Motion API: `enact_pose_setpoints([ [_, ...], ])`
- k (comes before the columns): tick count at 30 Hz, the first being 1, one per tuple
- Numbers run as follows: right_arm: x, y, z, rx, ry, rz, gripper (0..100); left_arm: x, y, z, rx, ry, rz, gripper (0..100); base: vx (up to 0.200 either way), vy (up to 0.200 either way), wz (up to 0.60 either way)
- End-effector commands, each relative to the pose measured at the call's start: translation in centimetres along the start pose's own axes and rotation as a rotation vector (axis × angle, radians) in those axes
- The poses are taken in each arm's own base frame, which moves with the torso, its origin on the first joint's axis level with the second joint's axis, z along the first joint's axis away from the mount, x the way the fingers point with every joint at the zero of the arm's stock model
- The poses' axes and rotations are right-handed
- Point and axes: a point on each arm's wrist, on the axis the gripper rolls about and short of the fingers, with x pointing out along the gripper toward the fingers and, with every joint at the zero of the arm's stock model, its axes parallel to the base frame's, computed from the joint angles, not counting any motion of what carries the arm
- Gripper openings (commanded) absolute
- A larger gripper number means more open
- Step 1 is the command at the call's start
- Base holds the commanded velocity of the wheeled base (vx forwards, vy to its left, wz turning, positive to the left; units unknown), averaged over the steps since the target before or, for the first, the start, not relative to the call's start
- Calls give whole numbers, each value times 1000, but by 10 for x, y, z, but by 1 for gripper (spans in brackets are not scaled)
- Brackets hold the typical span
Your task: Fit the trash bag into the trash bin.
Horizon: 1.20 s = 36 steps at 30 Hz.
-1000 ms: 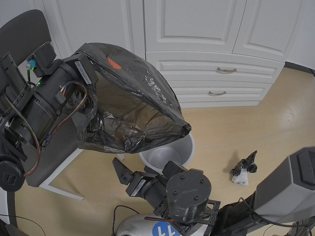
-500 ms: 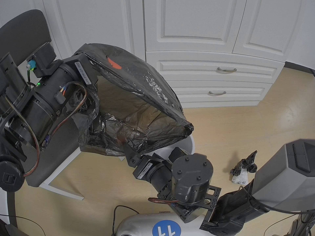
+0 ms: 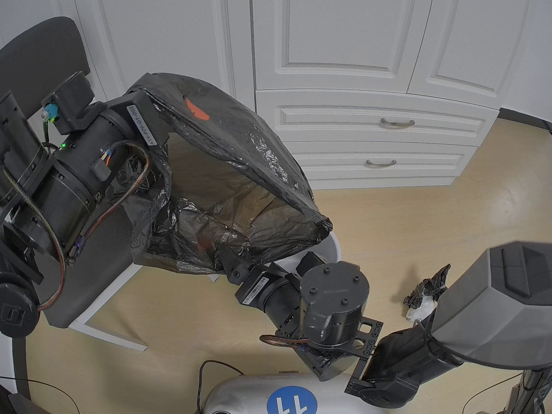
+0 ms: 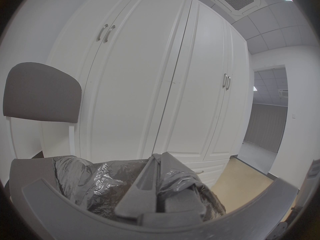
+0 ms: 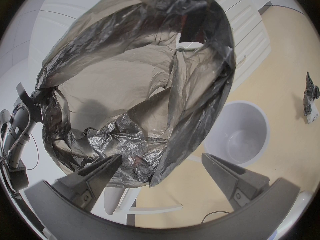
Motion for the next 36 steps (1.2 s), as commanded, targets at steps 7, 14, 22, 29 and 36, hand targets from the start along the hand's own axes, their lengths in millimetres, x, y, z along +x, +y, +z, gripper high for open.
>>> enact_pose_setpoints([
  [7, 11, -3, -6, 5, -22, 0, 0, -1, 0, 2, -3, -4, -3, 0, 0, 0, 0],
  [14, 12, -5, 1, 4, -39, -7, 0, 0, 0, 1, -3, -2, -1, 0, 0, 0, 0],
  [22, -7, -17, 49, -170, -64, -8, 0, 1, 1, -2, -1, 4, 5, 0, 0, 0, 0],
  [29, -65, -38, 127, -451, -59, 15, 0, 2, 0, -8, 5, 27, 1, 0, 0, 0, 0],
  [36, -119, -31, 177, -567, -12, -87, 0, 2, -17, -36, 10, 118, -58, 0, 0, 0, 0],
])
